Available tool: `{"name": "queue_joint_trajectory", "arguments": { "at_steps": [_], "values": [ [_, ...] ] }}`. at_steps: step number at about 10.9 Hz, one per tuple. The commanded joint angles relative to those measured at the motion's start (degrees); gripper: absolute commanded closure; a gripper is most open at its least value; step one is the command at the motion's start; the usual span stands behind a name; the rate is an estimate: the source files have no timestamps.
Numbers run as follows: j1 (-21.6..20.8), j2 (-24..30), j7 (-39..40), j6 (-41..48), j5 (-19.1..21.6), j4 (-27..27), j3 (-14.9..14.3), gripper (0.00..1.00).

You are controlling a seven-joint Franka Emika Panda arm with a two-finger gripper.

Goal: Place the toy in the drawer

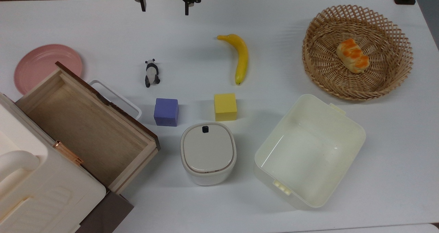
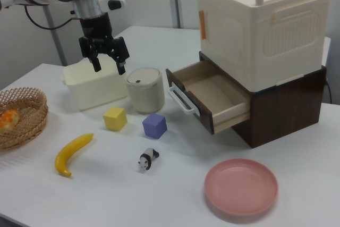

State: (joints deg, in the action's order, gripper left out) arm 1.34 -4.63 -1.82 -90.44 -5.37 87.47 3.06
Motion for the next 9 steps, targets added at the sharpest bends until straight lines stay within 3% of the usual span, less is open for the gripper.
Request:
{"name": "queue_joint_trajectory", "arguments": {
  "at_steps": [1,9],
  "values": [
    [0.24,0.94,-0.99,0.61,0.62,0.86,-0.07,0.0],
    [0.33,0.94,-0.91,1.05,0.62,0.69,-0.07,0.0]
  ]
}}
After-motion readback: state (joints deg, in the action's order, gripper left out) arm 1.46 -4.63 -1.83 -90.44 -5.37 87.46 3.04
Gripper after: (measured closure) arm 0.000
